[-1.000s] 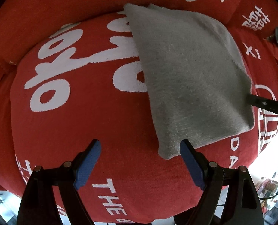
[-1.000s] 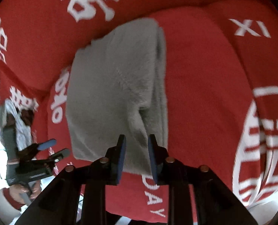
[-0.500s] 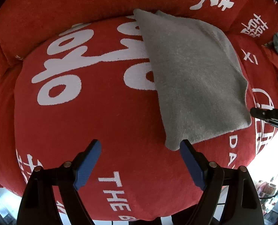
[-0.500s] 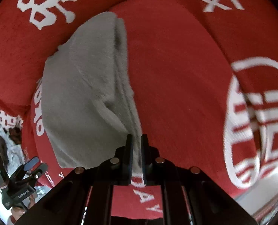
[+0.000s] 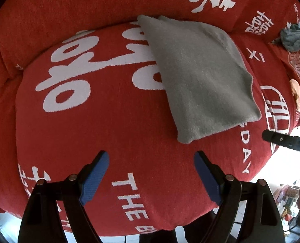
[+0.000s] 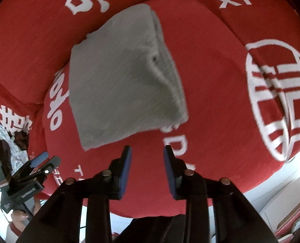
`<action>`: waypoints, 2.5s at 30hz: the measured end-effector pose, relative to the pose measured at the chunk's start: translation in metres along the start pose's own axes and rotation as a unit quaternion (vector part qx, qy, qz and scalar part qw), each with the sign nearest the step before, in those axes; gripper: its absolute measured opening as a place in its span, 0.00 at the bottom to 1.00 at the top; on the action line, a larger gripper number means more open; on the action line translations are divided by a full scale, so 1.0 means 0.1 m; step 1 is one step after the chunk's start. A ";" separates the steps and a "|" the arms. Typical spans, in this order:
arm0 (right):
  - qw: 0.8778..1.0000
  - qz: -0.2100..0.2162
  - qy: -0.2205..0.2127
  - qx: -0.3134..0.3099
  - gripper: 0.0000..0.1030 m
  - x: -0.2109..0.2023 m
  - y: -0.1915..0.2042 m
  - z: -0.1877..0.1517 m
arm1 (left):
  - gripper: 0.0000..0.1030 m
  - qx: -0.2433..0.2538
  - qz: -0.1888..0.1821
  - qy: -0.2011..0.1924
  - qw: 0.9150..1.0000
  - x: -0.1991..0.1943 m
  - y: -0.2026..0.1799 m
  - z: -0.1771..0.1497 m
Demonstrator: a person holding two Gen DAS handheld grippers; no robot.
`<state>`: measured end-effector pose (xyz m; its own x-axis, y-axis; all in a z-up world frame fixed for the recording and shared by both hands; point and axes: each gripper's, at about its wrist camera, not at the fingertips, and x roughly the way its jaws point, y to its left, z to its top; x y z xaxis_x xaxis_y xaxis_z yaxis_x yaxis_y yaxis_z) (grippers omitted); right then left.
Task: Fold small clothes
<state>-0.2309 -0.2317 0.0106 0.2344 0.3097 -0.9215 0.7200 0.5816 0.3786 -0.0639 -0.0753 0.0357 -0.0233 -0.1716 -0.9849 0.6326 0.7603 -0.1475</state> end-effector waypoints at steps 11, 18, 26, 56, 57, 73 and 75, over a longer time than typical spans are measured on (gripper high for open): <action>1.000 -0.005 0.009 -0.004 0.62 -0.02 0.07 -0.12 | 1.00 -0.012 0.010 -0.013 1.000 -0.01 -0.01 0.08; 0.999 0.024 0.009 -0.022 0.84 -0.01 0.07 0.16 | 1.00 -0.033 0.034 0.003 0.999 0.08 0.00 0.23; 0.998 0.038 -0.002 -0.058 0.85 -0.11 0.02 0.67 | 1.00 -0.062 0.042 0.027 0.997 0.30 -0.03 0.51; 0.948 0.300 0.111 -0.004 0.33 0.84 -0.30 1.73 | 0.42 -0.098 -0.216 0.009 0.971 0.86 -0.01 1.46; 0.946 0.305 0.109 -0.002 0.33 0.81 -0.27 1.70 | 0.42 -0.096 -0.220 0.006 0.971 0.81 -0.02 1.46; 0.932 0.337 0.131 -0.037 0.33 0.59 0.32 0.84 | 0.42 -0.102 -0.178 -0.007 0.979 0.24 0.42 0.46; 0.945 0.294 0.134 -0.056 0.33 0.70 0.35 0.76 | 0.42 -0.106 -0.158 0.007 0.982 0.40 0.49 0.34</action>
<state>-0.1399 -0.2472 -0.0470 0.3873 0.7750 -0.4994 0.4394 0.3210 0.8390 -0.0074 -0.0659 -0.0081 -0.2050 -0.4122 -0.8877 0.4166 0.7840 -0.4602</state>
